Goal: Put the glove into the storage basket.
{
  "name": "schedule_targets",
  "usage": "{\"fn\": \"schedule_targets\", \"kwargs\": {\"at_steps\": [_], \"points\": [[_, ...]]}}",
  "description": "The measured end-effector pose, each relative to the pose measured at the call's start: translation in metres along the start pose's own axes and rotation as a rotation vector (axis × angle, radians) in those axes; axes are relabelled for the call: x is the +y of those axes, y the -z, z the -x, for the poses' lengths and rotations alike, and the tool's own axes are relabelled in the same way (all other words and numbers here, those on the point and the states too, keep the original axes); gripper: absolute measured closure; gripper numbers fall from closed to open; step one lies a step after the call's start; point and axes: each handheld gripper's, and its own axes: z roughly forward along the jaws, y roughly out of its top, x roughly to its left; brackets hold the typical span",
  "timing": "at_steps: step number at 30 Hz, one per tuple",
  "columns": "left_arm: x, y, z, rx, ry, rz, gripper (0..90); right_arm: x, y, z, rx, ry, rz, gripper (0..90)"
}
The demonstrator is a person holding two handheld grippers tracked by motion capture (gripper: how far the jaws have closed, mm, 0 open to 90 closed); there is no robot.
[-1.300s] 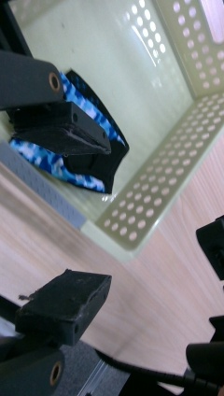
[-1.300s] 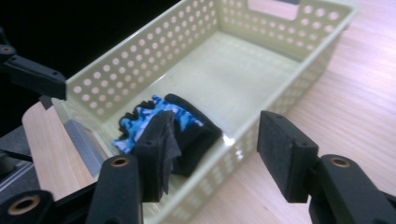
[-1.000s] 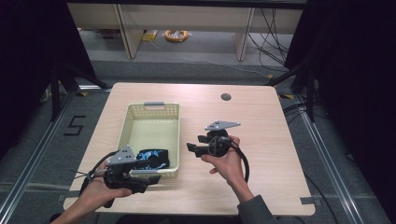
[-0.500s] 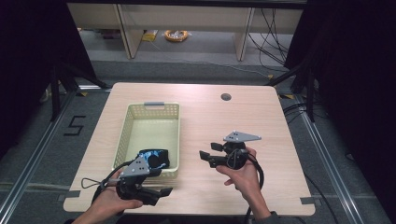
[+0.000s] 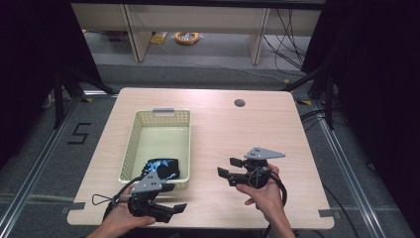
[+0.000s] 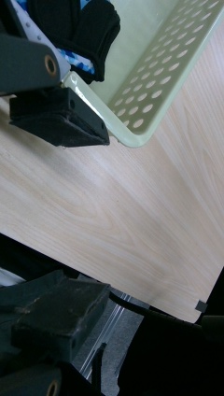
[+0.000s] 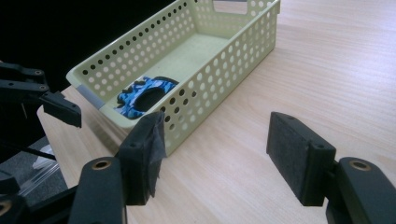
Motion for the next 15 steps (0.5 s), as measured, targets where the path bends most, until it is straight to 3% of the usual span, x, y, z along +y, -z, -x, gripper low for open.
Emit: {"fn": "schedule_targets", "kwargs": {"at_steps": [3,4,6,7,9,10,11,14,15], "points": [[-0.002,-0.001,0.001,0.003,-0.028,-0.012,21.9,-0.004,0.001,0.0,0.003,0.02,0.007,37.5],[-0.003,-0.002,0.002,-0.002,-0.022,-0.009,21.6,-0.005,0.002,-0.003,0.013,-0.015,-0.011,37.3],[-0.004,-0.003,0.002,0.001,-0.028,-0.011,20.9,-0.007,0.001,-0.001,0.018,0.011,0.0,37.2],[-0.005,-0.004,0.004,-0.003,-0.023,-0.015,20.5,-0.008,0.004,-0.004,0.007,-0.014,-0.019,37.2],[-0.008,-0.005,0.005,0.001,-0.015,-0.017,19.7,-0.01,0.003,-0.002,0.006,0.012,-0.004,37.0],[-0.008,-0.005,0.004,-0.012,-0.029,-0.025,19.6,-0.011,0.002,-0.002,0.008,0.016,0.002,37.0],[-0.009,-0.006,0.006,-0.009,-0.025,-0.022,19.5,-0.013,0.003,-0.005,0.009,-0.01,-0.011,37.0],[-0.01,-0.006,0.008,-0.012,-0.028,-0.018,18.9,-0.017,0.002,-0.004,0.014,0.009,-0.009,36.8],[-0.01,-0.006,0.007,-0.02,-0.047,-0.026,18.9,-0.018,0.003,-0.005,0.018,-0.016,-0.016,36.7]]}}
